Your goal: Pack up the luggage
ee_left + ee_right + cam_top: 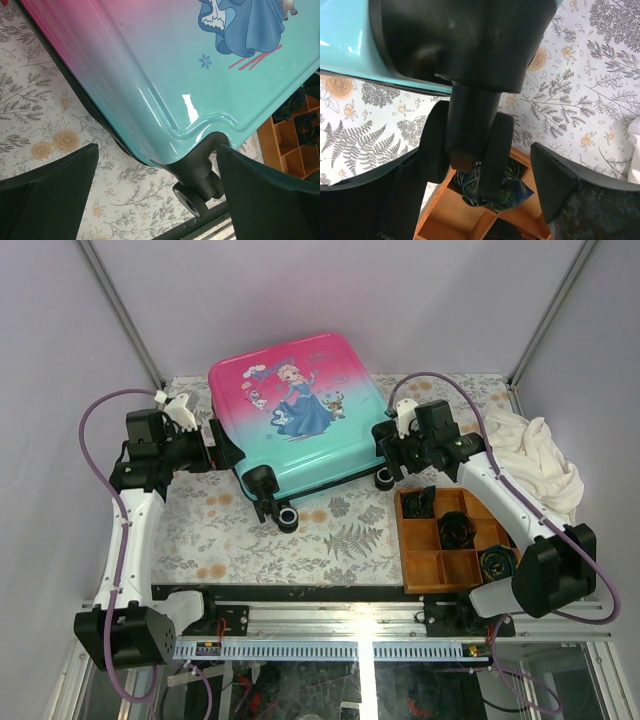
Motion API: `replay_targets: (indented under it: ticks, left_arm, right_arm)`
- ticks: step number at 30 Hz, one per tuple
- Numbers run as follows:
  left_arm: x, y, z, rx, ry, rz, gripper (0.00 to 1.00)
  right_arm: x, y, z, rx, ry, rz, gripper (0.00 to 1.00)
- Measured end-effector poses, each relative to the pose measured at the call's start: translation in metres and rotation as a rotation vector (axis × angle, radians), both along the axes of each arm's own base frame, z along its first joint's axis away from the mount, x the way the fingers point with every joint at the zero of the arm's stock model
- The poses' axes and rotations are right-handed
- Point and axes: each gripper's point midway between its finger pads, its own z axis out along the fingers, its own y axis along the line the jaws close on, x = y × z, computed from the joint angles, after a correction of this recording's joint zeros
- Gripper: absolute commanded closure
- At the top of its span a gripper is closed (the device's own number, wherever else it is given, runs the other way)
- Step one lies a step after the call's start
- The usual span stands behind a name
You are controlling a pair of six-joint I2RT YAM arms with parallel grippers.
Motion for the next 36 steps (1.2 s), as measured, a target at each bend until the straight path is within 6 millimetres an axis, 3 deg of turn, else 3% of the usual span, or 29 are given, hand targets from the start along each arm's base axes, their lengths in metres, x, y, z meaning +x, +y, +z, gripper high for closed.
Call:
replay_targets:
  ticks: [4, 7, 9, 14, 21, 24, 27, 32, 36]
  left_arm:
    - [0.001, 0.000, 0.001, -0.007, -0.003, 0.003, 0.00]
    - [0.003, 0.003, 0.001, -0.011, -0.004, 0.013, 0.00]
    - [0.004, 0.005, 0.000, -0.016, 0.002, 0.022, 0.00]
    - [0.008, 0.009, -0.006, -0.028, 0.027, 0.037, 0.00]
    - [0.024, 0.015, 0.005, -0.028, 0.021, 0.044, 0.00]
    - [0.032, 0.020, 0.012, -0.023, -0.002, 0.054, 0.00]
    - [0.034, 0.024, 0.010, -0.024, 0.001, 0.064, 0.00]
    - [0.033, 0.030, -0.018, -0.053, 0.060, 0.076, 0.08]
    - [0.025, 0.028, -0.049, -0.118, 0.129, 0.065, 0.19]
  right_arm:
    - [0.004, 0.002, -0.004, -0.012, -0.003, -0.004, 0.55]
    - [0.005, 0.003, -0.004, -0.015, 0.004, -0.017, 0.87]
    - [0.008, 0.004, -0.001, -0.015, -0.001, -0.020, 0.99]
    - [0.011, 0.005, 0.015, -0.010, -0.018, -0.018, 1.00]
    - [0.032, 0.014, 0.078, 0.042, -0.151, -0.013, 1.00]
    - [0.041, 0.018, 0.090, 0.054, -0.203, -0.004, 1.00]
    - [0.045, 0.018, 0.069, 0.026, -0.182, 0.006, 1.00]
    - [0.034, 0.005, -0.004, -0.075, -0.032, 0.004, 1.00]
    - [0.039, 0.004, -0.003, -0.069, -0.074, 0.001, 1.00]
